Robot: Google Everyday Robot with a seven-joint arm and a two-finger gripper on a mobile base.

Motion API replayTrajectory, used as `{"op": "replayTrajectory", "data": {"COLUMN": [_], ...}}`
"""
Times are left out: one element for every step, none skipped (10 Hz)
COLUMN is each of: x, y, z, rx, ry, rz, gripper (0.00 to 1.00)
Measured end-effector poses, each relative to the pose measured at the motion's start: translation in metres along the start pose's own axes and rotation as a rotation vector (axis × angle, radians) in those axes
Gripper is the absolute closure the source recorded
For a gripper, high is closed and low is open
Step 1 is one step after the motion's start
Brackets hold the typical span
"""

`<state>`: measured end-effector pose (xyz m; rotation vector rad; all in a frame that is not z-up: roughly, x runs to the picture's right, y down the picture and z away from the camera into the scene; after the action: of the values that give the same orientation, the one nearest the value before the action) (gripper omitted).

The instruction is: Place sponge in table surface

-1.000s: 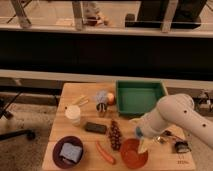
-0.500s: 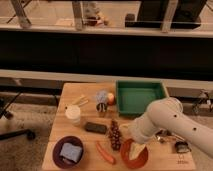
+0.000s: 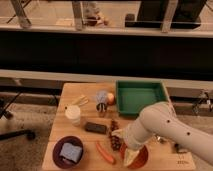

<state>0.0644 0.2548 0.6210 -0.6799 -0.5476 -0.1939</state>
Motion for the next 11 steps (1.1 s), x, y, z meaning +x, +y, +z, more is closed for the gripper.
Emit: {"op": "replayTrajectory", "data": {"x": [-0.003, -0.008, -0.015, -0.024, -0.035, -0.042, -0.051, -0.058, -0.064, -0.069, -0.073], "y": [0.001, 0.000, -0.002, -0.003, -0.004, -0.004, -0.002, -0.001, 0.000, 0.000, 0.000], "z": [0.004, 0.009, 0.016, 0.021, 0.027, 0.030, 0.032, 0.034, 0.036, 0.037, 0.038], "rx": [0.002, 0.003, 0.002, 0.001, -0.001, -0.004, -0.007, -0.009, -0.008, -0.007, -0.007], "ry": [0.002, 0.003, 0.003, 0.002, -0.002, -0.005, -0.010, -0.015, -0.020, -0.024, -0.029], "rz": [-0.001, -0.002, -0.008, -0.013, -0.020, -0.028, -0.038, -0.048, -0.054, -0.059, -0.062], "gripper": [0.20, 0.20, 0.20, 0.20, 0.20, 0.20, 0.20, 0.20, 0.20, 0.20, 0.20]}}
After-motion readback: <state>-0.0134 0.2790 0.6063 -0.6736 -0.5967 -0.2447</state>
